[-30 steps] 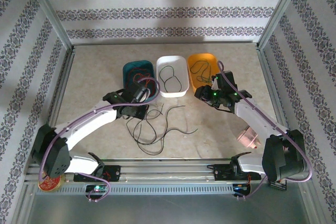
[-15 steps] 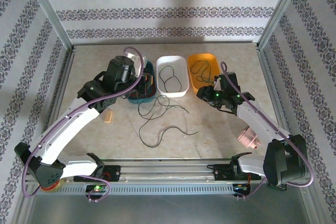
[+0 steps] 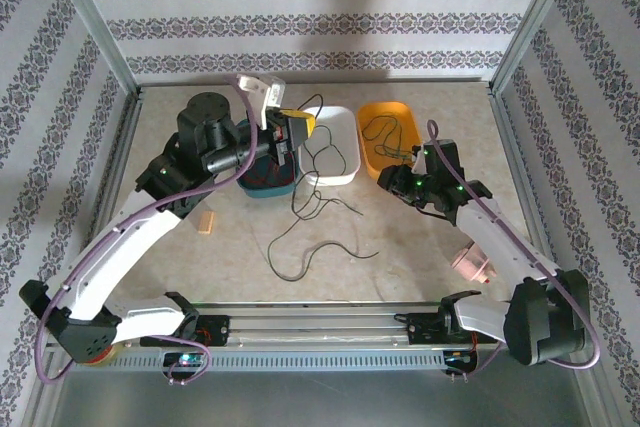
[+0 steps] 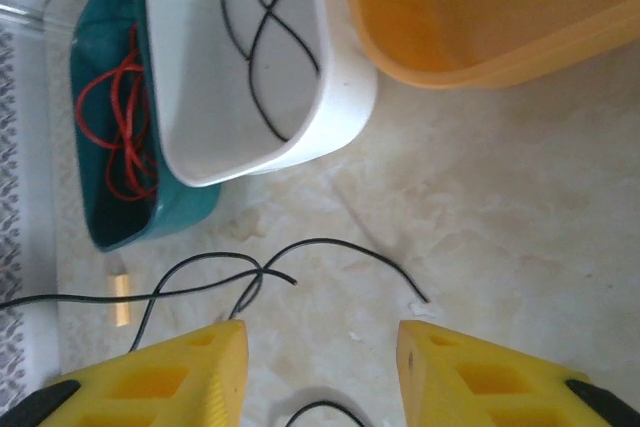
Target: Untangle the cables
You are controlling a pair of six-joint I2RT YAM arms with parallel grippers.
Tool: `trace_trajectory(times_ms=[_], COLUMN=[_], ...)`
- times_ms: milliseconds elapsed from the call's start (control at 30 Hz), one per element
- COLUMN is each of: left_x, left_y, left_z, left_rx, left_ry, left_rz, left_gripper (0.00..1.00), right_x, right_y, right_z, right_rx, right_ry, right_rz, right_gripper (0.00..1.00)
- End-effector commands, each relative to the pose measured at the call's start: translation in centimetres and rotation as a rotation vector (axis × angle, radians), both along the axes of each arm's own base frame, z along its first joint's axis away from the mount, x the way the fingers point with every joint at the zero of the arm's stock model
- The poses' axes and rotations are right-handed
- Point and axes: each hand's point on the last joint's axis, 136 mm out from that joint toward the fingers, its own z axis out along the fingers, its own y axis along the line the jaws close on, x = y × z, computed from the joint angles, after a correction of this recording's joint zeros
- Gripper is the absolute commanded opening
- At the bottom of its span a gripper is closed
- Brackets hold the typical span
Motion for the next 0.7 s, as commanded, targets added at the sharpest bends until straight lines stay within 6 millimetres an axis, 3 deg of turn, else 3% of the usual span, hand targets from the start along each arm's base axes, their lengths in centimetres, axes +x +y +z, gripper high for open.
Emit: trace_trajectory(times_ms=[0, 167, 300, 433, 667], left_x=[-2.1, -1.9, -1.7, -1.9, -2.0], left_y=[-0.8, -1.6, -2.2, -2.8, -3.4], left_z=[3.7, 2.5, 1.5, 0.9, 0.3], left_rx=[-0.108, -0.115, -0.105, -0.098, -0.087], left_ry=[-0.118, -0.078, -0.056, -0.045, -0.037], left_rz=[-0.103, -0.13, -0.139, -0.153, -0.168], left_gripper=[0.0, 0.0, 0.0, 0.0, 0.0], right_x=[-0.9, -3.2, -4.5, -5.2, -5.6], right_y=[2.9, 7.9, 10.4, 11.9, 14.5], right_z=[3.1, 7.6, 10.5, 11.4, 11.2], right_rx=[0.075, 0.169, 0.233, 0.243, 0.258], right_ry=[-0.119, -0.271, -0.348, -0.365, -0.345], right_rz=[0.158, 0.365, 0.447, 0.496, 0.556], right_gripper=[0.44, 0.54, 0.62, 0.65, 0.65])
